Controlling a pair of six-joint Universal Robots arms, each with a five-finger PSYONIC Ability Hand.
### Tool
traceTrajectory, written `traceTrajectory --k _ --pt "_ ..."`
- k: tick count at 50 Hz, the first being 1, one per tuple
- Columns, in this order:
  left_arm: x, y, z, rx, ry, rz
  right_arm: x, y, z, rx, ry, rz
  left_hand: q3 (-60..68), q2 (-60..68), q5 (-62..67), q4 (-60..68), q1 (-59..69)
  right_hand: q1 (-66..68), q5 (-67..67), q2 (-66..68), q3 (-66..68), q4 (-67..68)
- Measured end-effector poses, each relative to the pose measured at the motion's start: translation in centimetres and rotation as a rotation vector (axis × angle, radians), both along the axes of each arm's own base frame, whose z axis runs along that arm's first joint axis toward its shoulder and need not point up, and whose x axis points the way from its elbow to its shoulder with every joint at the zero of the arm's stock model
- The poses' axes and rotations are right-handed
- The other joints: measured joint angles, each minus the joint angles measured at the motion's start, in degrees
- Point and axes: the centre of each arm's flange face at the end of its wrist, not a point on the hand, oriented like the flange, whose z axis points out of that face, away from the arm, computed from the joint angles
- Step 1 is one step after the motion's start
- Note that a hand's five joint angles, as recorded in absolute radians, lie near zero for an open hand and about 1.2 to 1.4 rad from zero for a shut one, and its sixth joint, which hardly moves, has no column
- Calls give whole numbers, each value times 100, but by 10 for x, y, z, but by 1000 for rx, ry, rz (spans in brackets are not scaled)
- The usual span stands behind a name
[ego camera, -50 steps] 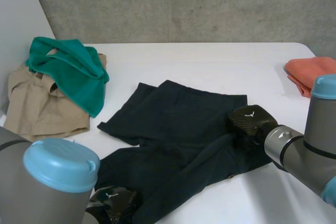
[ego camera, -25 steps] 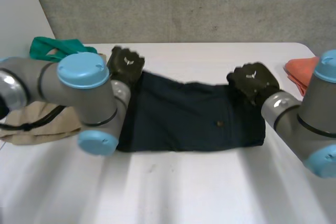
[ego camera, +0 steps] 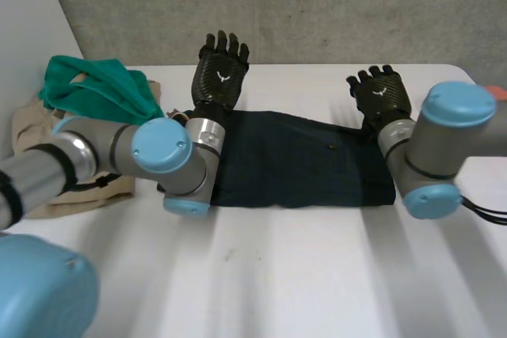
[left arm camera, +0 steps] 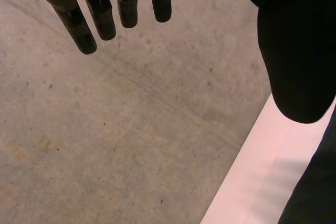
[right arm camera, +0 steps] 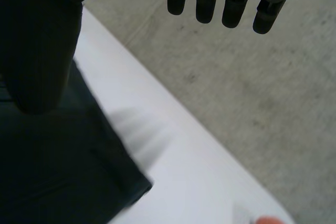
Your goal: Fold the laundry.
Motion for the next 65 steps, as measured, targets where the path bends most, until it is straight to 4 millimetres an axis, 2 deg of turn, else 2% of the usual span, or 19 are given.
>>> traceTrajectory --k 5,12,17,18,21,24,26,31,36,41,43,44,45,49,53,56,60,62,65 --pt "16 39 21 67 27 -32 -22 39 17 199 11 -20 0 0 0 0 0 0 0 0 0 0" --pt "42 77 33 194 119 -72 -48 67 -1 445 -25 -48 0 0 0 0 0 786 890 959 911 911" --pt "49 86 32 238 143 -79 -51 65 -17 486 -52 -16 0 0 0 0 0 1858 1884 1957 1913 1920" --pt "50 87 30 248 143 -80 -50 62 -22 489 -57 -7 0 0 0 0 0 2787 2814 3014 2866 2868" --pt "51 89 28 261 137 -79 -50 57 -31 488 -61 -2 0 0 0 0 0 3931 4591 4895 4800 4807" --pt "52 90 28 267 131 -78 -54 53 -36 476 -54 -26 0 0 0 0 0 4170 4997 5279 5412 5575" --pt "52 91 30 268 129 -78 -61 50 -33 453 -47 -55 0 0 0 0 0 4170 4998 5279 5413 5630" --pt "56 95 42 264 132 -76 -94 39 -7 319 70 -138 0 0 0 0 0 4170 5045 5279 5413 5646" --pt "64 99 52 269 141 -69 -113 33 12 176 338 -148 0 0 0 0 0 4170 5186 5279 5413 5647" --pt "72 100 56 283 154 -55 -81 38 27 36 462 -37 0 0 0 0 0 4170 5233 5336 5420 5649" --pt "77 98 57 292 164 -38 -42 52 35 -68 467 76 0 0 0 0 0 4170 5339 5337 5500 5651" --pt "79 97 57 293 167 -31 -31 56 37 -96 463 113 0 0 0 0 0 4170 5352 5338 5515 5651" --pt "81 96 57 296 174 -19 -7 69 38 -153 450 196 0 0 0 0 0 4170 5394 5368 5546 5651" --pt "85 92 59 296 189 4 42 101 30 -257 424 395 0 0 0 0 0 4170 5467 5379 5555 5652" --pt "86 89 62 286 203 16 83 140 8 -327 427 614 0 0 0 0 0 4170 5470 5377 5540 5644" --pt "86 86 67 273 212 17 99 157 -5 -349 435 698 0 0 0 0 0 3858 4489 4529 4540 4546" --pt "82 80 76 246 230 14 106 164 -8 -332 414 708 0 0 0 0 0 963 1078 1162 1242 1235" --pt "80 77 81 230 242 11 105 162 -2 -297 365 683 0 0 0 0 0 205 267 294 372 360" --pt "76 70 91 206 265 2 99 158 16 -218 233 632 0 0 0 0 0 -16 0 2 -3 4"
